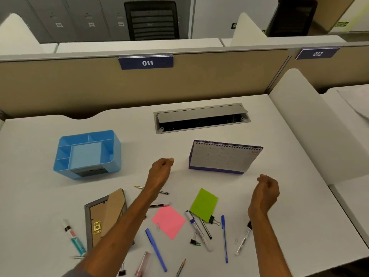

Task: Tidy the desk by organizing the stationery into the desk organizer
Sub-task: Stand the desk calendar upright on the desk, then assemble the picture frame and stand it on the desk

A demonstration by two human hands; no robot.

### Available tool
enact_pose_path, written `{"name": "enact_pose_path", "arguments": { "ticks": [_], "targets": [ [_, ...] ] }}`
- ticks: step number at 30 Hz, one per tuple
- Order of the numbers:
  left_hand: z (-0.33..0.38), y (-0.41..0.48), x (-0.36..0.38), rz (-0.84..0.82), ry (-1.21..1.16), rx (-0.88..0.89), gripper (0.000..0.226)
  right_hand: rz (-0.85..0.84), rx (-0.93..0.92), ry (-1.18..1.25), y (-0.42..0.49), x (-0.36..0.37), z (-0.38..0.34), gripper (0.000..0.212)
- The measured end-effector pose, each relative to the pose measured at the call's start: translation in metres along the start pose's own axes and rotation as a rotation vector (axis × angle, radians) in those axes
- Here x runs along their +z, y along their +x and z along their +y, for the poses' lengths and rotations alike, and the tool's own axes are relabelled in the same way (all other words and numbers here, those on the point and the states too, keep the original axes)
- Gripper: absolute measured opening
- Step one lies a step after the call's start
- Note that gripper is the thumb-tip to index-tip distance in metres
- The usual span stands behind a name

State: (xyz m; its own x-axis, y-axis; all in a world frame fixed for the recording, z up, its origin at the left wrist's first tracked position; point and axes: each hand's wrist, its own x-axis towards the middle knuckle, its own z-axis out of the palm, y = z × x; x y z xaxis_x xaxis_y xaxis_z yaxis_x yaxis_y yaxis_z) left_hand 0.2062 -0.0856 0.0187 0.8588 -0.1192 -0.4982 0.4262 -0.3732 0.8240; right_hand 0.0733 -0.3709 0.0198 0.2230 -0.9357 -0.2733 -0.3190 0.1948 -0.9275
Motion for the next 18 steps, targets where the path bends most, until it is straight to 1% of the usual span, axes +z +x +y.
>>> {"name": "enact_pose_path", "arguments": {
  "ticks": [3, 6, 8, 9, 11, 13, 14, 15, 16, 18],
  "targets": [
    [-0.031, -0.025, -0.025, 0.188, 0.03, 0.088, 0.03, -0.061, -0.134, -0.075, -0.038, 0.0, 0.025, 0.012],
    [-0.064, -0.047, -0.055, 0.387, 0.035, 0.157, 0.022, -0.232, -0.285, -0.148, -0.089, 0.012, 0.042, 0.019],
    [-0.085, -0.06, -0.076, 0.489, 0.047, 0.168, 0.023, -0.403, -0.35, -0.196, -0.122, 0.022, 0.049, 0.021],
    [-0.097, -0.068, -0.088, 0.527, 0.072, 0.165, 0.024, -0.519, -0.368, -0.226, -0.139, 0.029, 0.054, 0.021],
    [-0.119, -0.081, -0.108, 0.547, 0.146, 0.165, 0.034, -0.764, -0.371, -0.311, -0.165, 0.043, 0.063, 0.023],
    [-0.138, -0.092, -0.125, 0.57, 0.182, 0.04, 0.039, -1.004, -0.372, -0.453, -0.189, 0.058, 0.073, 0.021],
    [-0.144, -0.097, -0.132, 0.59, 0.205, -0.044, 0.039, -1.1, -0.383, -0.526, -0.202, 0.065, 0.078, 0.019],
    [-0.15, -0.104, -0.139, 0.621, 0.24, -0.09, 0.037, -1.18, -0.401, -0.583, -0.217, 0.072, 0.083, 0.016],
    [-0.153, -0.108, -0.142, 0.631, 0.275, -0.102, 0.037, -1.231, -0.41, -0.613, -0.227, 0.077, 0.088, 0.015],
    [-0.159, -0.12, -0.148, 0.612, 0.271, -0.116, 0.042, -1.288, -0.428, -0.65, -0.249, 0.085, 0.095, 0.014]
  ]
}}
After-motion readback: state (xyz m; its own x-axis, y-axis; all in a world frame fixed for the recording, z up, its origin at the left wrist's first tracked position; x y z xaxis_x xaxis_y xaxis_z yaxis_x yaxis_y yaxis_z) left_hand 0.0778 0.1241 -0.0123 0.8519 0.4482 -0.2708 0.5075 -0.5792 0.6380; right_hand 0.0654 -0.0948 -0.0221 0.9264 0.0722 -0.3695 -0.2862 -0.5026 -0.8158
